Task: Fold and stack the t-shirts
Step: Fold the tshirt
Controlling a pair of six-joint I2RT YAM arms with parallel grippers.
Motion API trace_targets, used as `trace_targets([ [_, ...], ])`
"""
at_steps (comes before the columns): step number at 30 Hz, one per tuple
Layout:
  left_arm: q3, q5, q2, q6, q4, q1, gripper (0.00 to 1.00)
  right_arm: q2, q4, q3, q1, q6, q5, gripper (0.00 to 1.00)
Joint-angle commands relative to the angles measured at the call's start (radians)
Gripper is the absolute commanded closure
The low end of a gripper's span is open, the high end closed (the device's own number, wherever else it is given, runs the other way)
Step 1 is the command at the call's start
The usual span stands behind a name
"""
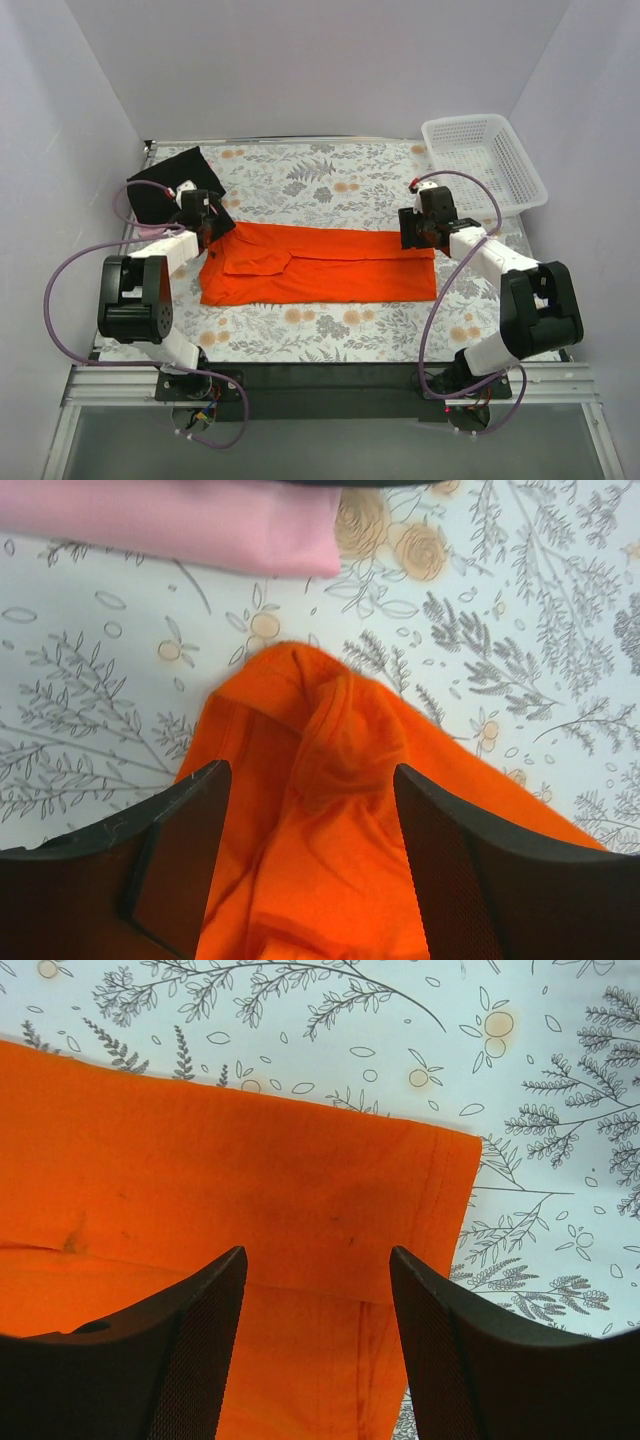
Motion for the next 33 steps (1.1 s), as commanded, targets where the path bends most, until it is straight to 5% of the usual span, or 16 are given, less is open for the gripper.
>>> trace_targets([
  [1, 0.058, -0.019, 0.016, 0.016, 0.010, 0.007, 0.39, 0.033, 0.041, 0.042, 0.006, -0.013, 0.024, 0.46],
  [11, 0.182, 0.024, 0.175, 0.045, 0.000, 0.007, 0.49, 0.159, 0.056, 0.083, 0.006, -0.012, 0.041, 0.46],
  [22, 0.174, 0.011, 0.188, 0.054, -0.002, 0.007, 0.81, 0.214, 0.056, 0.102, 0.004, -0.009, 0.081, 0.45],
  [26, 0.174, -0.002, 0.195, 0.056, 0.001, 0.007, 1.00, 0.251, 0.050, 0.123, -0.008, 0.000, 0.101, 0.45],
  [33, 0.156, -0.012, 0.168, 0.056, 0.016, 0.024, 0.99, 0.285, 0.020, 0.123, -0.042, 0.013, 0.120, 0.45],
])
